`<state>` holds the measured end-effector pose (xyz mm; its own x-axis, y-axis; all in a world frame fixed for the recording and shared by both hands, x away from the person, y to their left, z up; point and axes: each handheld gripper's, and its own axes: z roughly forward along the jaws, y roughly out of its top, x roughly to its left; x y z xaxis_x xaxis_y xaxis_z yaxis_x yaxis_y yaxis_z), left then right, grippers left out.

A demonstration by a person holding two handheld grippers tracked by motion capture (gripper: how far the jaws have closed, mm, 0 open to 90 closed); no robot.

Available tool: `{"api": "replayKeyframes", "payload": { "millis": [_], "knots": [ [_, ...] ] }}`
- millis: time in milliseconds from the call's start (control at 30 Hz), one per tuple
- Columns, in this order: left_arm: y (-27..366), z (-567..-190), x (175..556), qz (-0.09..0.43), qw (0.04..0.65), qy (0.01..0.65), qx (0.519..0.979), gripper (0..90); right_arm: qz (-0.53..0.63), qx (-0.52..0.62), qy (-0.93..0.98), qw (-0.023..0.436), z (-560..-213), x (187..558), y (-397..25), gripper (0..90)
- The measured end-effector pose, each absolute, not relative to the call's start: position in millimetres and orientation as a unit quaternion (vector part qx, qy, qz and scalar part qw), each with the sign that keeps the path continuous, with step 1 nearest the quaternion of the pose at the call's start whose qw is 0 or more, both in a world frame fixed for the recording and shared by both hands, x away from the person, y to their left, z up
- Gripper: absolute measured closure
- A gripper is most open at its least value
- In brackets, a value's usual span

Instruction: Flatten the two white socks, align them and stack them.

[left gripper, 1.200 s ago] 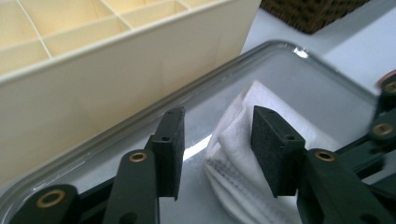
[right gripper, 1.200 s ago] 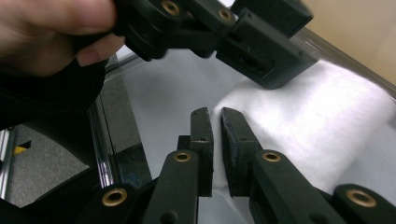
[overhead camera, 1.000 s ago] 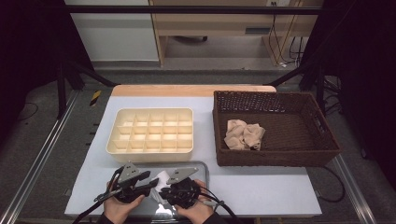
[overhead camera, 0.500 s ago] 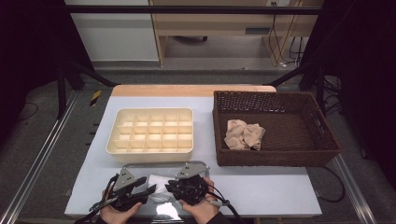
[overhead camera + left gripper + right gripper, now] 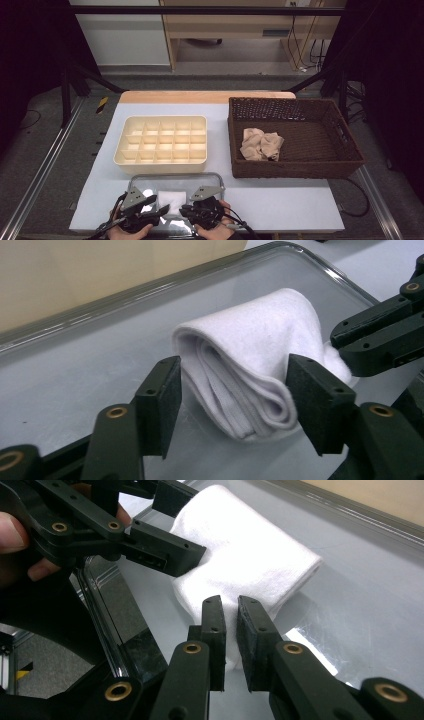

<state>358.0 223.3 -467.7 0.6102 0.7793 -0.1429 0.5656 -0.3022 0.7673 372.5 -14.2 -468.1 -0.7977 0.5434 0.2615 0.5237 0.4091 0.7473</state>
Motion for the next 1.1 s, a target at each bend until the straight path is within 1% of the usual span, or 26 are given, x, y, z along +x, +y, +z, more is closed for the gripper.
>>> {"api": "replayKeyframes", "payload": {
  "millis": [200,400,433,467,600,767,867,933,1033,1100],
  "knots": [
    [222,-471,362,0.116,0.417,0.426,0.795,34.5,0.438,0.319,0.840,0.009,-469,372,-16,82.1],
    [219,-475,364,0.095,0.421,0.427,0.795,35.6,0.435,0.318,0.842,0.010,-471,373,-17,81.9],
    [219,-475,365,0.083,0.424,0.425,0.796,37.0,0.434,0.320,0.842,0.008,-471,373,-17,81.8],
    [219,-475,365,0.073,0.428,0.425,0.795,41.8,0.435,0.321,0.841,0.007,-471,373,-18,81.7],
    [218,-474,365,0.059,0.434,0.424,0.793,52.8,0.435,0.321,0.841,0.007,-471,373,-19,81.4],
    [218,-473,365,0.050,0.435,0.424,0.793,61.7,0.440,0.319,0.839,0.007,-469,374,-20,80.1],
    [218,-471,364,0.050,0.438,0.426,0.790,64.7,0.450,0.318,0.834,0.013,-464,375,-24,79.2],
    [219,-470,364,0.048,0.442,0.423,0.789,65.9,0.458,0.324,0.827,0.034,-459,377,-31,79.0],
    [221,-466,364,0.044,0.452,0.419,0.786,66.6,0.463,0.333,0.820,0.050,-456,381,-41,77.5],
    [223,-462,364,0.053,0.458,0.413,0.785,66.7,0.465,0.339,0.815,0.066,-454,383,-49,75.8]
  ]
}}
